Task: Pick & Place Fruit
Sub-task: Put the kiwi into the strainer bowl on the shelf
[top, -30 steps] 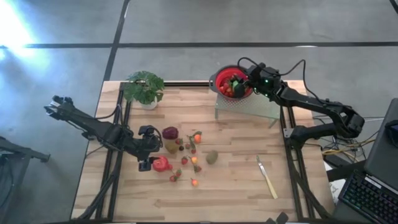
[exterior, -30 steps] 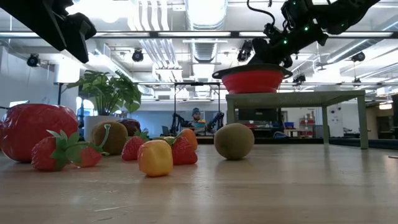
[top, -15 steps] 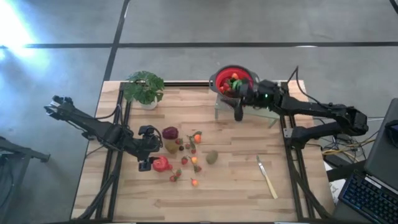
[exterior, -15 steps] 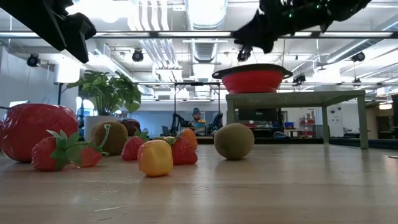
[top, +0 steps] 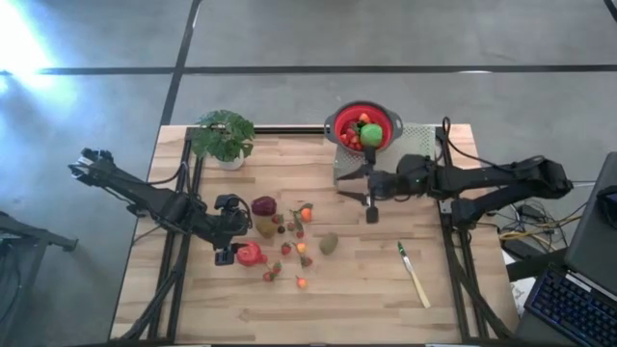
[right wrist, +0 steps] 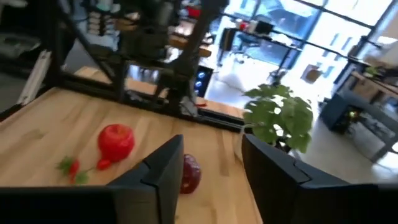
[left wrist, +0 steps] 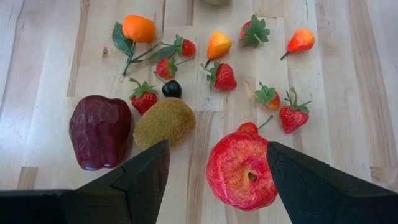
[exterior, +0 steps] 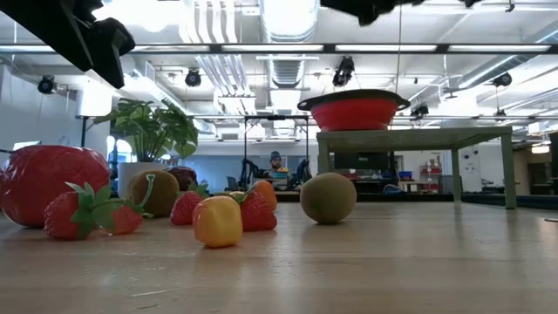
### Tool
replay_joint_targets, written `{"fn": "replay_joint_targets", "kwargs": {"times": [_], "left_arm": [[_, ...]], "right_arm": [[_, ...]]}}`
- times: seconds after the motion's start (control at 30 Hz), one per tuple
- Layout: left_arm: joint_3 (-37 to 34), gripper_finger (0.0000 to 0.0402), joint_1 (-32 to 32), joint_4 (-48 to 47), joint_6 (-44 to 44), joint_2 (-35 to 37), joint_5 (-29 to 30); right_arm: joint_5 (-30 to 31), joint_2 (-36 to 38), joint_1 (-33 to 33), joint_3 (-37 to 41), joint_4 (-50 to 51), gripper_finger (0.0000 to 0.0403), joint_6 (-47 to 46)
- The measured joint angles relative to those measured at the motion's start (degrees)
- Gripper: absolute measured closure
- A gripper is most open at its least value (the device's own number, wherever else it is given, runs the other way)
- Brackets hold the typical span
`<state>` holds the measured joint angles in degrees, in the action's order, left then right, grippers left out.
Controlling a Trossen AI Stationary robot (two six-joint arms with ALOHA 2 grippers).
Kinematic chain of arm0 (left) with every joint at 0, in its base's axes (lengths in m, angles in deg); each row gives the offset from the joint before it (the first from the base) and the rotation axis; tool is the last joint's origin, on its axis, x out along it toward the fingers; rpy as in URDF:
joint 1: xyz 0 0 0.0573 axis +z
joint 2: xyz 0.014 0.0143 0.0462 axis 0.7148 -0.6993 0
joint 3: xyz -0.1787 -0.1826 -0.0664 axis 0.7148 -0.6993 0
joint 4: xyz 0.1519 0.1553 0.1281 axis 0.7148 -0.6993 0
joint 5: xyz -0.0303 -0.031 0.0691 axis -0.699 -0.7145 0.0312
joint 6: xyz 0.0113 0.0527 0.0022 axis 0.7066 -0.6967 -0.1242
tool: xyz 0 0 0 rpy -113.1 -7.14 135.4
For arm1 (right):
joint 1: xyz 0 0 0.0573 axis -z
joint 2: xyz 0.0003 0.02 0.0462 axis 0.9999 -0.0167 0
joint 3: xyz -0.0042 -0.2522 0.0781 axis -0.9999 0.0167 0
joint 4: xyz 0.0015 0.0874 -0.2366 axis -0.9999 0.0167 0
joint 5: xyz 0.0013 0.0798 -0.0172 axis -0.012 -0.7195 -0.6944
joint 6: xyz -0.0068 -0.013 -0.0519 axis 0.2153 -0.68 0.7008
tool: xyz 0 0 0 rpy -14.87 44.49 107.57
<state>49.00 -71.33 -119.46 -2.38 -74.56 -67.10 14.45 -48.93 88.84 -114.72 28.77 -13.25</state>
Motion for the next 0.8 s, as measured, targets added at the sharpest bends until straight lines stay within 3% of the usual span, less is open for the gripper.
{"fn": "replay_joint_targets", "kwargs": {"times": [0.27, 0.6, 0.8], "left_arm": [[0.02, 0.0128, 0.00, 0.04, 0.00, -0.02, 0.01], [0.02, 0.0128, -0.02, 0.03, 0.00, -0.02, 0.01], [0.02, 0.0128, -0.02, 0.02, 0.00, -0.02, 0.01]], "right_arm": [[0.33, -6.55, -1.78, -10.07, 19.22, 0.0180, 4.59], [0.36, -21.09, -2.01, -20.03, 36.61, 0.0104, 9.00], [0.28, -29.63, -3.50, -26.95, 46.79, 0.0079, 10.24]]}}
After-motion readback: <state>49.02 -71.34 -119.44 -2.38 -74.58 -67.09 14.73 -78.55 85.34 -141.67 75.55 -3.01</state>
